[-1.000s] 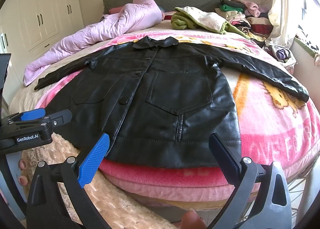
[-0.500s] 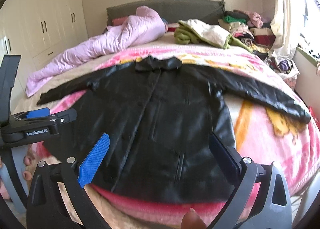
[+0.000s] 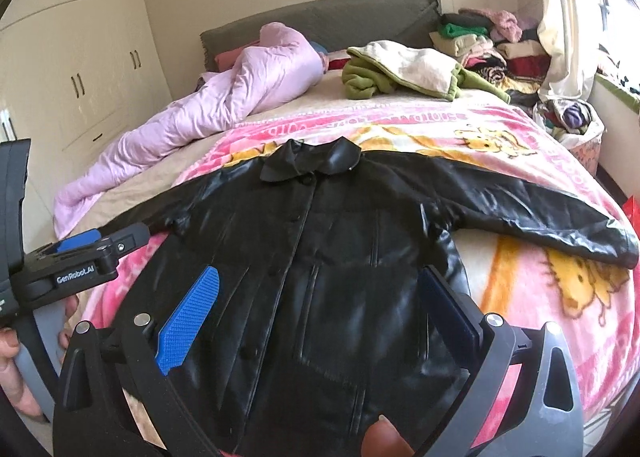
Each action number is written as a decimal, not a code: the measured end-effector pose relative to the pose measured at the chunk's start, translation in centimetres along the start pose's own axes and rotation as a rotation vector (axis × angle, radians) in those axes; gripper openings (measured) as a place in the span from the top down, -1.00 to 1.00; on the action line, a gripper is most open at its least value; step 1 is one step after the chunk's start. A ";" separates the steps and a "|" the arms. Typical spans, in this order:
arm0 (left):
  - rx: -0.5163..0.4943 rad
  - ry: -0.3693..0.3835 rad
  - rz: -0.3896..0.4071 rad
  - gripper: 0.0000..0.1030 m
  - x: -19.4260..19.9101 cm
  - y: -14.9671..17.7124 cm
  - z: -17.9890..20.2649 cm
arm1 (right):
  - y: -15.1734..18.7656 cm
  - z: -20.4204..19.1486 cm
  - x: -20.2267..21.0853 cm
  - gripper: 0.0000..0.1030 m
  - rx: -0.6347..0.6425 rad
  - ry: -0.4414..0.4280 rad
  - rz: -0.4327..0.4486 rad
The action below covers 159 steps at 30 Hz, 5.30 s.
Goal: Fold large clothes
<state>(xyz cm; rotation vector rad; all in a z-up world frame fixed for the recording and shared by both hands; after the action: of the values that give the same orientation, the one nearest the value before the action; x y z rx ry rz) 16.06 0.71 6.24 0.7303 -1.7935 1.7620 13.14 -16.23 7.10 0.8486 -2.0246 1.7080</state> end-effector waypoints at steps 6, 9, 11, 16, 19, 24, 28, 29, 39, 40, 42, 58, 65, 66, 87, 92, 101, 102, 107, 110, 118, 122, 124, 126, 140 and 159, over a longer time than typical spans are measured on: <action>-0.027 -0.012 -0.003 -0.83 -2.1 -2.2 1.2 | -2.6 1.8 -1.4 -0.92 -0.078 0.010 0.014; -0.041 -0.015 -0.011 -0.83 -3.2 -3.0 1.9 | -4.0 3.2 -2.0 -0.92 -0.121 0.022 0.025; -0.055 -0.029 -0.021 -0.83 -4.1 -3.6 2.4 | -4.7 4.1 -2.5 -0.92 -0.149 0.025 0.032; -0.067 -0.032 -0.029 -0.83 -6.0 -4.8 3.3 | -5.9 6.4 -3.7 -0.92 -0.205 0.051 0.033; -0.080 -0.047 -0.031 -0.83 -7.3 -5.6 4.0 | -6.5 8.0 -4.4 -0.92 -0.239 0.069 0.038; -0.079 -0.082 -0.034 -0.83 -9.6 -7.0 4.7 | -6.9 11.6 -5.7 -0.92 -0.333 0.122 0.044; -0.079 -0.074 -0.048 -0.83 -11.6 -8.0 5.4 | -7.0 15.2 -6.8 -0.92 -0.413 0.190 0.047; -0.068 -0.063 -0.053 -0.83 -12.3 -8.3 5.6 | -7.0 16.3 -7.1 -0.92 -0.438 0.204 0.050; -0.017 -0.019 -0.142 -0.83 -18.5 -8.8 7.3 | -4.4 26.9 -8.4 -0.92 -0.711 0.361 0.044; -0.009 -0.007 -0.150 -0.83 -19.0 -8.7 7.4 | -4.0 28.1 -8.4 -0.92 -0.740 0.385 0.047; 0.012 0.019 -0.159 -0.83 -19.8 -8.5 7.8 | -3.6 29.9 -8.2 -0.92 -0.777 0.417 0.057; 0.041 0.009 -0.155 -0.83 -21.6 -8.8 5.8 | -0.5 43.2 -8.2 -0.92 -1.128 0.491 0.155; 0.069 -0.004 -0.110 -0.83 -20.1 -10.1 3.6 | -2.1 44.1 -8.2 -0.30 -1.124 0.422 0.234; 0.071 -0.006 -0.108 -0.83 -20.0 -10.2 3.4 | -2.4 44.0 -8.1 -0.01 -1.114 0.418 0.245; 0.084 0.089 -0.071 -0.83 -15.4 -11.6 1.2 | -18.4 24.9 -5.3 0.80 -0.526 0.061 0.377; 0.145 0.163 -0.034 -0.83 -14.2 -11.8 -0.9 | -20.5 18.9 -6.1 0.80 -0.395 -0.022 0.363; 0.296 0.267 0.028 -0.83 -12.9 -10.9 -6.0 | -20.2 7.8 -8.5 0.80 -0.138 -0.228 0.304; 0.312 0.281 0.038 -0.83 -12.7 -10.7 -6.6 | -19.8 6.5 -8.8 0.80 -0.109 -0.244 0.295; 0.461 0.394 0.086 -0.83 -12.2 -9.6 -9.9 | -17.3 0.4 -11.7 0.80 -0.001 -0.305 0.207; 0.512 0.404 0.111 -0.83 -12.2 -9.4 -11.5 | -15.9 -1.5 -13.4 0.80 0.042 -0.328 0.165; 0.623 0.401 0.089 -0.83 -13.9 -7.5 -15.2 | -12.5 -6.3 -19.8 0.74 0.138 -0.335 0.043; 0.659 0.454 0.075 -0.83 -14.5 -7.0 -15.6 | -10.2 -7.9 -22.1 0.71 0.159 -0.332 -0.018; 0.666 0.472 0.066 -0.83 -14.7 -6.9 -15.6 | -8.8 -8.4 -22.9 0.62 0.165 -0.337 -0.046; 0.654 0.451 0.055 -0.83 -14.8 -6.9 -15.5 | -7.9 -9.0 -23.1 0.06 0.173 -0.349 -0.064; 0.705 0.429 -0.055 -0.83 -16.8 -4.5 -17.2 | -5.6 -9.5 -19.7 -0.87 0.172 -0.459 -0.150; 0.315 0.211 -0.187 0.37 -18.2 -2.4 -9.5 | -7.9 7.9 -18.0 -0.87 -0.179 -0.182 -0.119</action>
<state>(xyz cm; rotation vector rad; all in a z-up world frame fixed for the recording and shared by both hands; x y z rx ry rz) 30.81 10.59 -4.44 0.7733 -1.2841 1.9339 32.68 -20.79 0.29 1.0719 -2.1576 1.4068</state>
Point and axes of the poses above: each gripper's, at about its wrist camera, not at the fingertips, and x roughly against the way its jaws point, z to its right, y to its underside, the point moved 4 cm from there along -x, roughly the way its jaws point, and after that the axes turned 6 degrees about -x, right-handed, at the moved point
